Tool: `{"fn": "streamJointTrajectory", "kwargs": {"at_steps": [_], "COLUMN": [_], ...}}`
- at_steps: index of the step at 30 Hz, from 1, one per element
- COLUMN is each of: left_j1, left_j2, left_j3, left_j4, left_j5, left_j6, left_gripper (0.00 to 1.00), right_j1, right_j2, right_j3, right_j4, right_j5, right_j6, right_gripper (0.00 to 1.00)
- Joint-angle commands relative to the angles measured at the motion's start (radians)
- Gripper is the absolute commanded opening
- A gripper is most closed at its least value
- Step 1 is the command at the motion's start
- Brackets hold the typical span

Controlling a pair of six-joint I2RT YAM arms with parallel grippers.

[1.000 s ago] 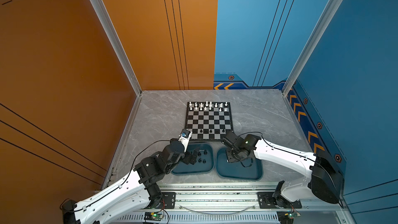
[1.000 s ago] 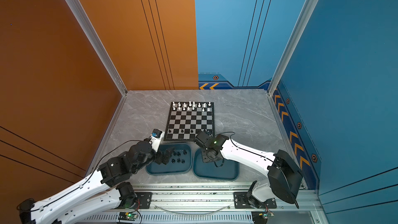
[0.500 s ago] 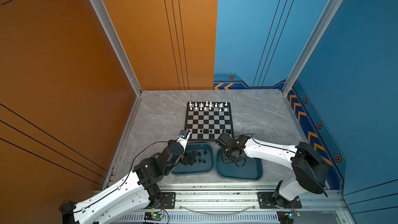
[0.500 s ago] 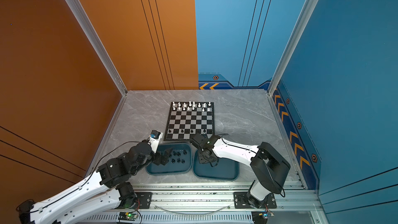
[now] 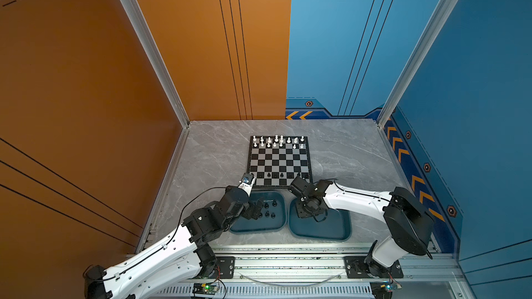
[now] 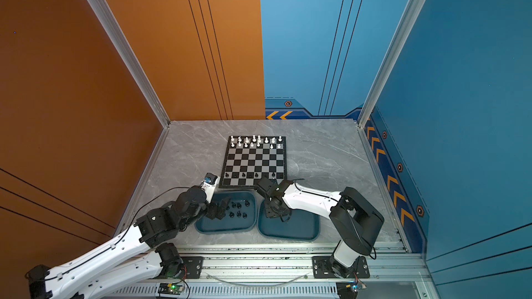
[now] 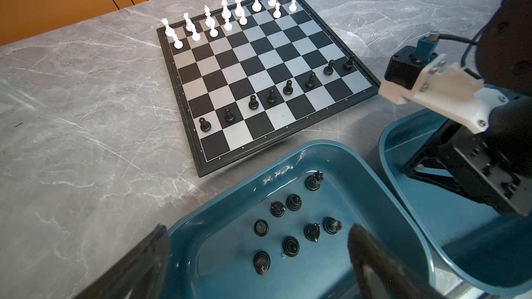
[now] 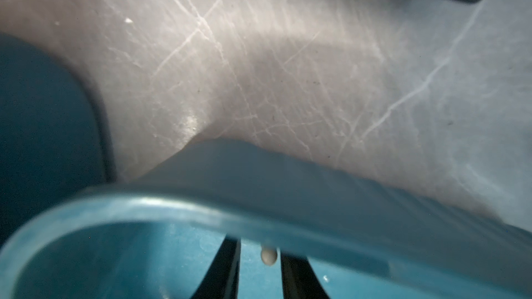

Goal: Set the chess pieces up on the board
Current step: 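Close the right gripper on the last white pawn in the tray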

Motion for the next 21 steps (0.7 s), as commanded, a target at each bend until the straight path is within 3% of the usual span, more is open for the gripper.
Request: {"fn": "streamJointTrajectory", "kwargs": {"at_steps": [1, 6, 21], "left_j1": [0.014, 0.021, 0.024], "left_j2": [0.003, 0.002, 0.008], "left_j3": [0.015, 0.012, 0.018], "left_j4": [0.018, 0.018, 0.025], "left_j5": [0.023, 0.027, 0.029], "left_j6": [0.016, 0.013, 0.017], "left_gripper": [0.98, 0.98, 0.98], "right_j1": [-0.005, -0.007, -0.016], "right_j2": [0.014, 0.008, 0.000], "right_j3": [-0.020, -0.030, -0.028], "right_j4": [0.001, 0.002, -0.011], "right_j5": [-0.011, -0.014, -0.008], "right_j6": [0.014, 0.016, 0.003], "right_gripper": [0.25, 0.25, 0.11]}}
